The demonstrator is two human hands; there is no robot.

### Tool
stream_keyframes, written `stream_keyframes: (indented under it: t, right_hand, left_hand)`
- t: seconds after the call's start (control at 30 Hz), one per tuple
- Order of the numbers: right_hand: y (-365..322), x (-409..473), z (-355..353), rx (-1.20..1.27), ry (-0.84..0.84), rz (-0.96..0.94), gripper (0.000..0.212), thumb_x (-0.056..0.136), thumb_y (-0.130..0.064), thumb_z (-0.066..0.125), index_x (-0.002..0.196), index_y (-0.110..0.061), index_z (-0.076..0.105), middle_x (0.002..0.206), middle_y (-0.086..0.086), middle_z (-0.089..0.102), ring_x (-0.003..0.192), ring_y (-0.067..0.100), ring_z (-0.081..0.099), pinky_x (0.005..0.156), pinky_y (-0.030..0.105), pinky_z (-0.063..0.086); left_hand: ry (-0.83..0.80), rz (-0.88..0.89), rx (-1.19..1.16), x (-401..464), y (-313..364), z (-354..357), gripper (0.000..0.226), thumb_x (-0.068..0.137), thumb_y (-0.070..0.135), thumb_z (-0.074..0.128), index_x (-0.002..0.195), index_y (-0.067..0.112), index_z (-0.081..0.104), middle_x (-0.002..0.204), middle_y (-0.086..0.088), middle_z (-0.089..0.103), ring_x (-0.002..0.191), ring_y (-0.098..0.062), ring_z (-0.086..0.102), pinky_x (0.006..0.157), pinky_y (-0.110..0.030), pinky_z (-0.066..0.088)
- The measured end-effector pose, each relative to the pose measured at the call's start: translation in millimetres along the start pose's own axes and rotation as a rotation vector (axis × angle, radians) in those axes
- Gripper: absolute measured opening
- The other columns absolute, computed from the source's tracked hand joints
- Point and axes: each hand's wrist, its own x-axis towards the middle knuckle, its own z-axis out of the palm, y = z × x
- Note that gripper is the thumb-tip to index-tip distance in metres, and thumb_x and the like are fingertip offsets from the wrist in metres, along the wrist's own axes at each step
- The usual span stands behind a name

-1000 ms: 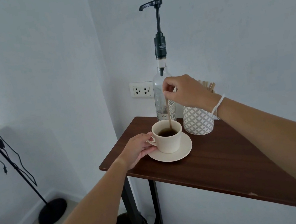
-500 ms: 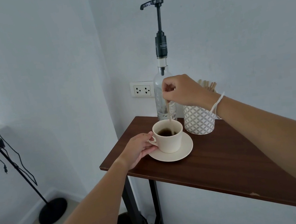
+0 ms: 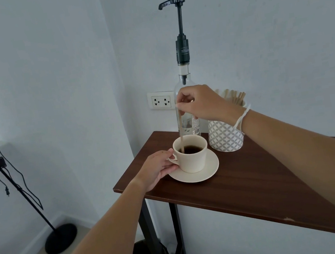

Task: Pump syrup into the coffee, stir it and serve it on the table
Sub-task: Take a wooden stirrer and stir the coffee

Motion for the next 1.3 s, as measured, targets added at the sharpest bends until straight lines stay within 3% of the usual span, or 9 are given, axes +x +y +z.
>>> stream_keyframes:
  t: [0.17,0.27,0.4,0.57,0.73,0.83,0.93,1.13,1.3]
  right_hand:
    - [5,1,-3,-0.282,0.067,-0.02,0.008,0.082,-0.014,0.051,0.078,-0.014,0.057,0.067,-0.008,0.057,0.065,0.012,0.051,0.061,0.025,0.04]
    - [2,1,-3,-0.18,0.006,-0.006,0.011,0.081,-0.013,0.052,0.071,-0.016,0.054,0.066,-0.006,0.058,0.062,0.011,0.052,0.06,0.023,0.041]
    - [-1,2,2,-0.056,0.025,-0.039,0.011,0.086,-0.012,0.051,0.081,-0.011,0.061,0.079,0.003,0.068,0.054,0.002,0.055,0.057,0.017,0.046]
    - [3,2,-3,-0.366,0.076,-0.032,0.01,0.081,-0.016,0.051,0.077,-0.013,0.059,0.068,-0.005,0.058,0.062,0.012,0.05,0.06,0.025,0.039]
    - [-5,-2,1,-0.053,-0.029,-0.018,0.008,0.083,-0.011,0.053,0.076,-0.01,0.058,0.07,0.0,0.064,0.045,0.002,0.055,0.053,0.023,0.048]
    - [0,1,2,-0.221,0.05,-0.039,0.01,0.084,-0.014,0.051,0.077,-0.014,0.057,0.074,-0.001,0.063,0.062,0.011,0.056,0.062,0.029,0.047]
    - [3,-1,-2,-0.351,0.052,-0.019,0.011,0.08,-0.016,0.053,0.07,-0.017,0.052,0.062,-0.008,0.052,0.06,0.012,0.048,0.056,0.024,0.038]
    - [-3,-1,0,-0.014,0.014,0.004,0.009,0.085,-0.012,0.054,0.077,-0.013,0.059,0.075,0.001,0.066,0.051,0.005,0.056,0.056,0.026,0.05]
    - [4,-1,-2,-0.357,0.068,-0.002,0.008,0.08,-0.015,0.053,0.074,-0.014,0.057,0.065,-0.006,0.055,0.062,0.012,0.05,0.06,0.025,0.04]
  left_hand:
    - [0.009,-0.009,-0.008,-1,1,1,0.03,0.093,0.021,0.055,0.114,-0.001,0.057,0.123,-0.022,0.061,0.112,-0.027,0.063,0.092,-0.032,0.054]
    - [0.007,-0.01,-0.01,0,2,1,0.035,0.093,0.021,0.056,0.118,-0.003,0.056,0.123,-0.021,0.062,0.112,-0.027,0.063,0.092,-0.032,0.054]
    - [0.009,-0.022,-0.017,0,2,1,0.037,0.093,0.02,0.056,0.121,-0.004,0.055,0.124,-0.021,0.062,0.112,-0.027,0.063,0.097,-0.036,0.051]
    - [0.011,-0.013,-0.015,0,1,1,0.04,0.093,0.021,0.056,0.123,-0.006,0.054,0.124,-0.022,0.062,0.112,-0.026,0.063,0.095,-0.034,0.052]
    - [0.014,-0.015,-0.021,1,1,1,0.035,0.093,0.02,0.056,0.119,-0.004,0.056,0.123,-0.021,0.062,0.111,-0.026,0.063,0.095,-0.034,0.052]
    - [0.017,-0.026,-0.021,0,2,2,0.036,0.093,0.02,0.056,0.12,-0.004,0.055,0.123,-0.021,0.062,0.112,-0.027,0.063,0.098,-0.036,0.05]
    - [0.02,-0.027,-0.026,0,2,2,0.034,0.093,0.019,0.056,0.119,-0.004,0.056,0.123,-0.021,0.062,0.112,-0.027,0.063,0.098,-0.036,0.05]
    - [0.011,-0.024,-0.019,0,2,2,0.031,0.093,0.019,0.055,0.117,-0.001,0.057,0.124,-0.02,0.061,0.112,-0.026,0.062,0.097,-0.035,0.05]
    - [0.007,-0.013,-0.016,0,2,2,0.033,0.093,0.021,0.055,0.117,-0.002,0.056,0.123,-0.022,0.062,0.112,-0.026,0.063,0.095,-0.034,0.052]
